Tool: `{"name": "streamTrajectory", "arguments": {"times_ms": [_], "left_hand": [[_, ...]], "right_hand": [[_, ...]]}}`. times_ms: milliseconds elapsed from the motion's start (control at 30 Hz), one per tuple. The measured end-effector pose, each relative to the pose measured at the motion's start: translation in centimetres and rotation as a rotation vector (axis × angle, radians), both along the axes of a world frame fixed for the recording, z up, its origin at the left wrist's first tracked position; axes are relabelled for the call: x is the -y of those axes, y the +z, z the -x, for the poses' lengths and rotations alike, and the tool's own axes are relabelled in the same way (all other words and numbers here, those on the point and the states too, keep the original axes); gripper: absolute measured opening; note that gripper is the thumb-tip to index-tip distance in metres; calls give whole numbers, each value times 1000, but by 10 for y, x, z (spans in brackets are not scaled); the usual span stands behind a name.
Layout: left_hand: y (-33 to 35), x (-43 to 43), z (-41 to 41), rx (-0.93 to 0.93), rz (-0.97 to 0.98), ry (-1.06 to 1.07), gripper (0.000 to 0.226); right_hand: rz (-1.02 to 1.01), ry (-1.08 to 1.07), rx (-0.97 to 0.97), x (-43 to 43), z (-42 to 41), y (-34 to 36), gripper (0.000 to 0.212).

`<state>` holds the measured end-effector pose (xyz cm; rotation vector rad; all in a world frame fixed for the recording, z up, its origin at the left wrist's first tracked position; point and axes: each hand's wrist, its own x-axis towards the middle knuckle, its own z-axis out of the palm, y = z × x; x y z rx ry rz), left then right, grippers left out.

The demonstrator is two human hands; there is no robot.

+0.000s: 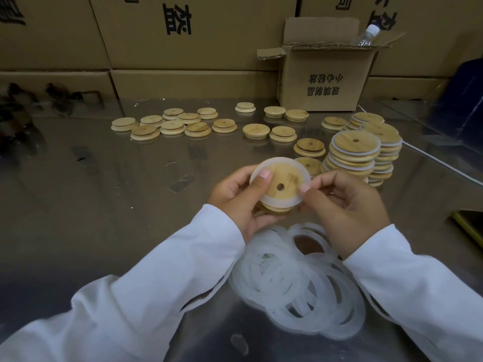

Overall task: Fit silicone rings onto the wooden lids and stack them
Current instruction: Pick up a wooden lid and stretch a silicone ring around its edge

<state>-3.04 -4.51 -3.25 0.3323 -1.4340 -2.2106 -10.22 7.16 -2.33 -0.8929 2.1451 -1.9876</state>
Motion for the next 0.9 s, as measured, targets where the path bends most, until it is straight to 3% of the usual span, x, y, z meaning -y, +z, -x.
{"name": "streamTrajectory", "arguments": {"times_ms": [233,467,900], "left_hand": [[-4,5,-1,108,225,-2,11],[-5,11,-4,82,374,63,9],[-1,9,-6,29,398,110,28]], "right_hand": [[-35,-38,-57,-4,7,1,13],[-62,22,-151,-4,3,0,16],[-70,-2,-191,-9,4,9,7]]}}
